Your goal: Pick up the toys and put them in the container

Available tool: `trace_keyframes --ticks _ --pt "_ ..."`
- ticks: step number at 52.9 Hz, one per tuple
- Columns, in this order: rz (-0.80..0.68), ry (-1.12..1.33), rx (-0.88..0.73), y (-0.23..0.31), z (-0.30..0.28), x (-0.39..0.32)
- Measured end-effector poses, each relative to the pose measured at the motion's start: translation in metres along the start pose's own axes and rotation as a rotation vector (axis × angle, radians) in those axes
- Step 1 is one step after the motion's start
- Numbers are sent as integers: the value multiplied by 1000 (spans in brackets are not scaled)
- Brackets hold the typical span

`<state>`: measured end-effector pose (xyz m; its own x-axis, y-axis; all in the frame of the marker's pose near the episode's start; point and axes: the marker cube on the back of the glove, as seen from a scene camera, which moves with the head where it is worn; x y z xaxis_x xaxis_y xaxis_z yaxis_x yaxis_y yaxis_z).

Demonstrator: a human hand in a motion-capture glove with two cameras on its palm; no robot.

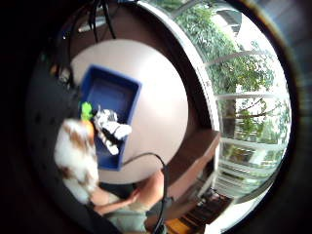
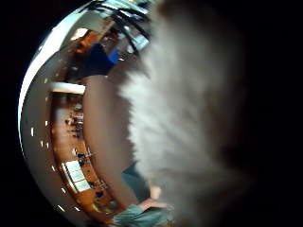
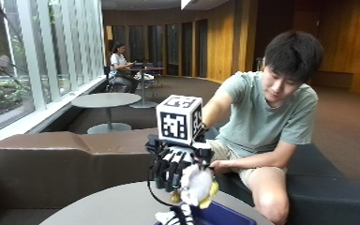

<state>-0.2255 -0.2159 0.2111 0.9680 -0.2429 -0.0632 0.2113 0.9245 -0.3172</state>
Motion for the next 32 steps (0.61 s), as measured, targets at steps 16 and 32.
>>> trace_keyframes --ticks 16,32 --pt "11 15 -53 -3 14 31" --pt "-13 -74 71 47 -22 45"
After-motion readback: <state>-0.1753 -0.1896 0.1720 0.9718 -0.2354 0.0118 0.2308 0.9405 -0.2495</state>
